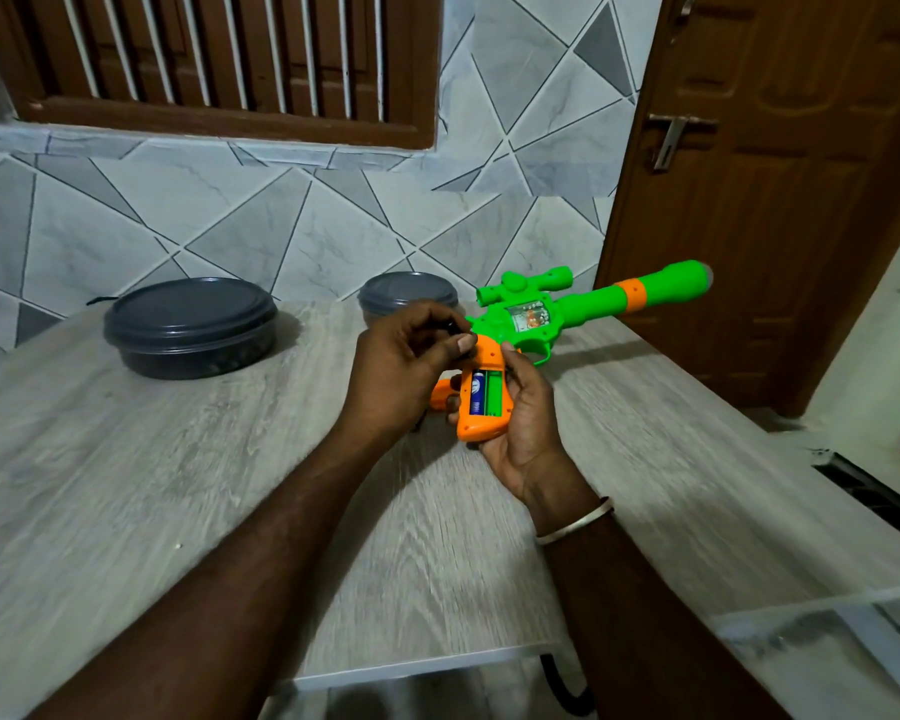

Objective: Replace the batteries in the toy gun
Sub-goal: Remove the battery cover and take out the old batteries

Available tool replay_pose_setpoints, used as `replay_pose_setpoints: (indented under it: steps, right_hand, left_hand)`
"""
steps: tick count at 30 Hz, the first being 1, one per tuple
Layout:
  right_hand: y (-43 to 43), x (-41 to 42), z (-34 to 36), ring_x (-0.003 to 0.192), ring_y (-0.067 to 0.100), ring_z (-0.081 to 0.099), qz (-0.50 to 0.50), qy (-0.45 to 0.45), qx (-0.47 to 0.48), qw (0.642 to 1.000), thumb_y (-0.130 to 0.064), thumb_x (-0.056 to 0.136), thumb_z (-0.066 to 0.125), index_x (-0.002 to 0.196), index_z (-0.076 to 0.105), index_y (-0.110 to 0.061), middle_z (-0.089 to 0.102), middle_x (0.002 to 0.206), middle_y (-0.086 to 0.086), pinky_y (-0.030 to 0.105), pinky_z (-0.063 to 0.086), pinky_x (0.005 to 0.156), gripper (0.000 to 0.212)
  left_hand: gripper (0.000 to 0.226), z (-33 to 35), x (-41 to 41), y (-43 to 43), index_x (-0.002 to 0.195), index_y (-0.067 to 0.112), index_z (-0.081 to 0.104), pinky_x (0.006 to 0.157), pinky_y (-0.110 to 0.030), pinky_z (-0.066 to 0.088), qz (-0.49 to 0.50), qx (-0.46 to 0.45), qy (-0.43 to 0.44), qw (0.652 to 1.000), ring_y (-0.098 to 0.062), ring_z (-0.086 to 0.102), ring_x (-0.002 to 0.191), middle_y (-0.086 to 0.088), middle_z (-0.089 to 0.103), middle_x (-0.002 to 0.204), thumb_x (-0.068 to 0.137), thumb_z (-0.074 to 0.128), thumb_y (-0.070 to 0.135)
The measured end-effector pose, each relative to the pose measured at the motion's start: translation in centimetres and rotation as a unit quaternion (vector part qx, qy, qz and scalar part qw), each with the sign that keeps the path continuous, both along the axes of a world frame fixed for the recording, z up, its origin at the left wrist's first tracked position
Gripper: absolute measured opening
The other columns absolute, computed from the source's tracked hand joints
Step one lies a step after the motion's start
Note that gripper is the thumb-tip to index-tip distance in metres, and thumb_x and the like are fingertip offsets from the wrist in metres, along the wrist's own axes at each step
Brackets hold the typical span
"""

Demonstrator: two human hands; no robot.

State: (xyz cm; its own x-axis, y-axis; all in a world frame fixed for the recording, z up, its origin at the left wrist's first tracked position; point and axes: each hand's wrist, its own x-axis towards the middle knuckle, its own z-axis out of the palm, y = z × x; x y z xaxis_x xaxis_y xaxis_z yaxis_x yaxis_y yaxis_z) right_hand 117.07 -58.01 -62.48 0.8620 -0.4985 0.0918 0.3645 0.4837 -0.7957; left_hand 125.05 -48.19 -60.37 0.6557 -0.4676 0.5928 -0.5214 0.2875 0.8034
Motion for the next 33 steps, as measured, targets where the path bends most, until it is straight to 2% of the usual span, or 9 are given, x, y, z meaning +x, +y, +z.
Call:
replay_pose_setpoints:
  steps: [4,8,11,16,21,26,29,31,33]
  right_hand:
    - [0.1,-0.1,0.0,0.055,0.016,0.064,0.006,-0.010,0.004,1.000,-0.043,0.102,0.033,0.098,0.065,-0.014,0.066,0.070,0.007,0.024,0.047,0.050,0.043]
    - [0.1,0.0,-0.1,0.052,0.017,0.063,0.000,0.010,-0.005,1.000,-0.042,0.102,0.033,0.097,0.065,-0.011,0.064,0.069,0.008,0.024,0.047,0.048,0.044]
    - [0.0,0.1,-0.3,0.049,0.018,0.061,-0.001,0.023,-0.012,1.000,-0.041,0.101,0.034,0.096,0.063,-0.008,0.066,0.066,0.008,0.024,0.048,0.046,0.044]
    - [-0.1,0.2,-0.4,0.049,0.018,0.062,0.000,0.027,-0.015,1.000,-0.040,0.102,0.034,0.098,0.063,-0.006,0.068,0.065,0.008,0.023,0.049,0.045,0.045]
    - [0.0,0.3,-0.4,0.056,0.017,0.064,0.000,0.025,-0.007,1.000,-0.040,0.102,0.035,0.101,0.064,-0.013,0.068,0.068,0.005,0.024,0.048,0.049,0.039]
    - [0.1,0.6,-0.5,0.061,0.018,0.062,-0.003,0.017,0.007,1.000,-0.039,0.101,0.038,0.106,0.064,-0.013,0.067,0.075,0.007,0.025,0.048,0.053,0.037]
    - [0.1,0.3,-0.5,0.056,0.018,0.063,0.004,0.029,-0.015,0.999,-0.039,0.102,0.038,0.101,0.065,-0.012,0.069,0.071,0.007,0.024,0.047,0.046,0.038]
    - [0.1,0.2,-0.4,0.051,0.017,0.062,0.008,0.040,-0.025,0.999,-0.039,0.102,0.037,0.097,0.065,-0.012,0.069,0.066,0.006,0.023,0.047,0.044,0.040]
    - [0.2,0.1,-0.4,0.047,0.016,0.060,0.022,0.058,-0.033,0.998,-0.041,0.101,0.037,0.094,0.064,-0.009,0.068,0.064,0.005,0.022,0.047,0.043,0.043]
  left_hand:
    - [0.012,0.0,-0.1,-0.1,0.099,0.005,0.072,0.089,-0.053,0.058,0.000,0.025,-0.030,0.999,-0.026,0.074,0.093,-0.010,0.075,0.095,0.087,0.072,0.006]
    - [0.011,0.7,-0.4,-0.1,0.103,-0.001,0.068,0.083,-0.049,0.061,0.007,0.014,-0.018,1.000,-0.027,0.074,0.084,-0.016,0.074,0.089,0.092,0.065,-0.001]
    - [0.013,0.5,0.1,0.1,0.106,0.001,0.067,0.079,-0.055,0.061,0.010,0.001,0.011,1.000,-0.029,0.074,0.078,-0.017,0.074,0.086,0.094,0.064,0.002]
    - [0.011,0.5,0.1,0.1,0.104,0.004,0.067,0.080,-0.054,0.060,0.020,0.006,-0.019,1.000,-0.032,0.074,0.080,-0.016,0.074,0.087,0.094,0.064,0.005]
    - [0.010,0.7,-0.5,-0.1,0.102,0.001,0.068,0.082,-0.045,0.060,0.030,0.037,-0.089,0.995,-0.022,0.073,0.086,-0.012,0.072,0.093,0.093,0.064,0.000]
    - [0.011,0.9,-0.5,-0.2,0.103,0.005,0.069,0.080,-0.045,0.060,0.045,0.060,-0.124,0.989,-0.015,0.073,0.084,-0.003,0.072,0.091,0.093,0.065,0.005]
    - [0.010,1.3,-0.4,-0.3,0.102,0.005,0.068,0.077,-0.044,0.061,0.053,0.068,-0.111,0.990,-0.019,0.072,0.077,-0.006,0.073,0.084,0.094,0.063,0.005]
    - [0.011,1.5,-0.3,-0.3,0.104,0.000,0.066,0.074,-0.045,0.061,0.041,0.061,-0.076,0.994,-0.030,0.071,0.072,-0.016,0.072,0.082,0.095,0.060,0.001]
    - [0.012,1.6,0.1,-0.2,0.105,-0.006,0.064,0.071,-0.043,0.060,0.029,0.053,-0.022,0.998,-0.032,0.067,0.066,-0.022,0.070,0.081,0.097,0.057,-0.001]
